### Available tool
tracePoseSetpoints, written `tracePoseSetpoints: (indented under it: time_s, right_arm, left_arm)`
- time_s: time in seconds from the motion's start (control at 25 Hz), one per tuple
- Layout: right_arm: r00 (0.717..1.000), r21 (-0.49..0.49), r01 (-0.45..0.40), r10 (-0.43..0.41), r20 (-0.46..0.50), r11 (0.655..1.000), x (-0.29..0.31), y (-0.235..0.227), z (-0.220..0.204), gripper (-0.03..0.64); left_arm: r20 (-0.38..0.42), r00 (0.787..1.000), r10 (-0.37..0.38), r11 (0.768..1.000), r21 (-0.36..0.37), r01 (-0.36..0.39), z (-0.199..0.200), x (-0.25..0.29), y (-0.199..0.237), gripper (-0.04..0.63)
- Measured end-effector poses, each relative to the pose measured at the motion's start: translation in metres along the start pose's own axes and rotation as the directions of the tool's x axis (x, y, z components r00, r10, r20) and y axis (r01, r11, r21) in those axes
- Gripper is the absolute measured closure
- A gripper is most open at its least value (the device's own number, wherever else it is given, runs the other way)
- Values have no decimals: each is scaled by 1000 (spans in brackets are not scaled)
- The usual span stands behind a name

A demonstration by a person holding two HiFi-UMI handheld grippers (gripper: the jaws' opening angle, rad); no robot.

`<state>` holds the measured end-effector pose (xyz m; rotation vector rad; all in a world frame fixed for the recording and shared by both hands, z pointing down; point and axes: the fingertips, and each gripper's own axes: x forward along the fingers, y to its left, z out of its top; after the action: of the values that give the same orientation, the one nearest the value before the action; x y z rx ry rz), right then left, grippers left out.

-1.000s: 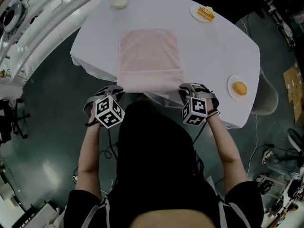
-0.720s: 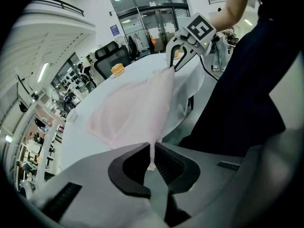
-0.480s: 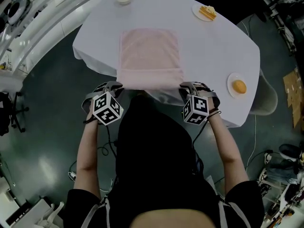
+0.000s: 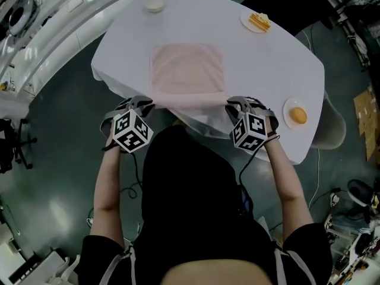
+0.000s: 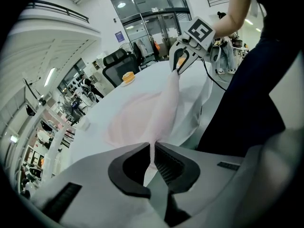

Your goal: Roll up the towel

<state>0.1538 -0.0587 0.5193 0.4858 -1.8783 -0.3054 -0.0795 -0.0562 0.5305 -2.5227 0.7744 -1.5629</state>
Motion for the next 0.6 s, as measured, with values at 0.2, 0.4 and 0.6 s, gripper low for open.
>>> tracePoseSetpoints:
  time_s: [0.2, 0.4, 0.6]
  right_arm:
    - [1000, 7, -5, 5, -5, 1000, 10, -23, 5, 565]
    - [1000, 26, -15, 15, -19, 1000, 26, -43, 4, 565]
    - [998, 34, -32, 34, -44, 999, 47, -60, -2, 565]
  left_arm:
    - [1, 1000, -3, 1000, 4, 3, 3, 8, 23, 565]
    - [2, 1000, -15, 1000, 6, 15, 6, 23, 46, 565]
    - [-8, 999, -41, 999, 2, 41, 8, 43, 62, 565]
